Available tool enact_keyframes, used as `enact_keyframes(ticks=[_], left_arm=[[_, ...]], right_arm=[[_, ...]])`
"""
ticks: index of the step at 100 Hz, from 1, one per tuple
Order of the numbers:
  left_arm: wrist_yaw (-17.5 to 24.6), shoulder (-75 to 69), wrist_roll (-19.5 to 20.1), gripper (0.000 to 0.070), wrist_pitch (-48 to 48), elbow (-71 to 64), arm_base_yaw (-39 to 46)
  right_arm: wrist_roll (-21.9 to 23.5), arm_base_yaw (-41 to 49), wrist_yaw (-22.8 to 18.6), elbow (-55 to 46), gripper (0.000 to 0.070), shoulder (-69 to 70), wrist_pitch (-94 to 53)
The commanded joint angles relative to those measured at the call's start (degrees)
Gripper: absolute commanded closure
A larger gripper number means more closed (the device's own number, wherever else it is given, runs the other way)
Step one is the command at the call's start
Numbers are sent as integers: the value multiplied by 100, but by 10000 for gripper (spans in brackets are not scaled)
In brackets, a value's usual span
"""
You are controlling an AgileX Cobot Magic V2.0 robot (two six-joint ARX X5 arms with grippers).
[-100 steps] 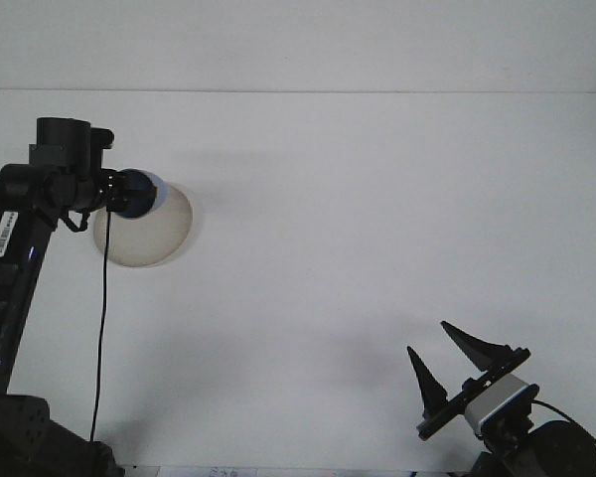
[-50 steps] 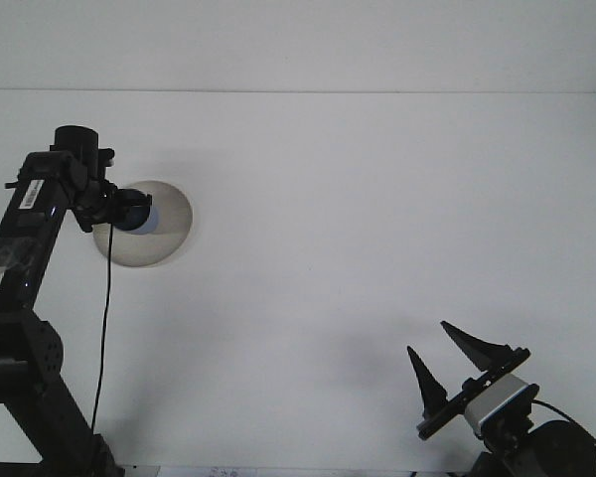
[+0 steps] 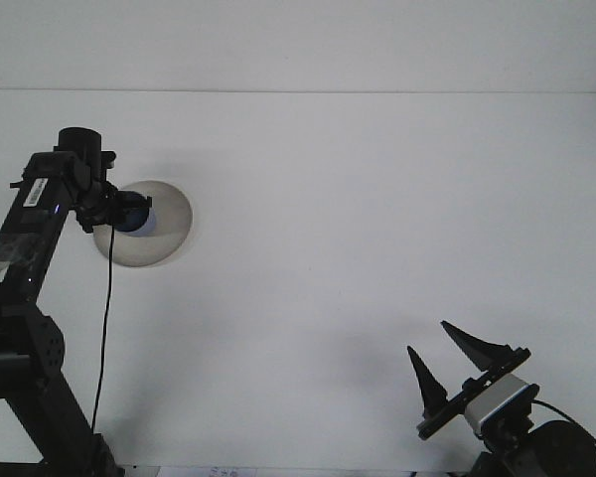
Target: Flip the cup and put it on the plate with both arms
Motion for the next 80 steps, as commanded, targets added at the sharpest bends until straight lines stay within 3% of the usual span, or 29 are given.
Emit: enact_keyframes(ticks=[1,27,33,43,49,80], left_arm=[[-20,190,-92,693,-13,103,15],[-20,372,-90,670,-92,103,15],[-17,372,-94,567,-44,103,15],[-13,326,-210,251,52,114,15],[-11,304,-223,168,63,166,15],[52,-48,-245,162,15,758,15]], right_arm=[[0,66,13,9,275,9,48],[0,66,13,9,275,9,46],[0,66,13,9,275,9,46],[2,66,13,9,275,9,44],[0,66,13,9,275,9,44],[0,66,13,9,275,9,35]])
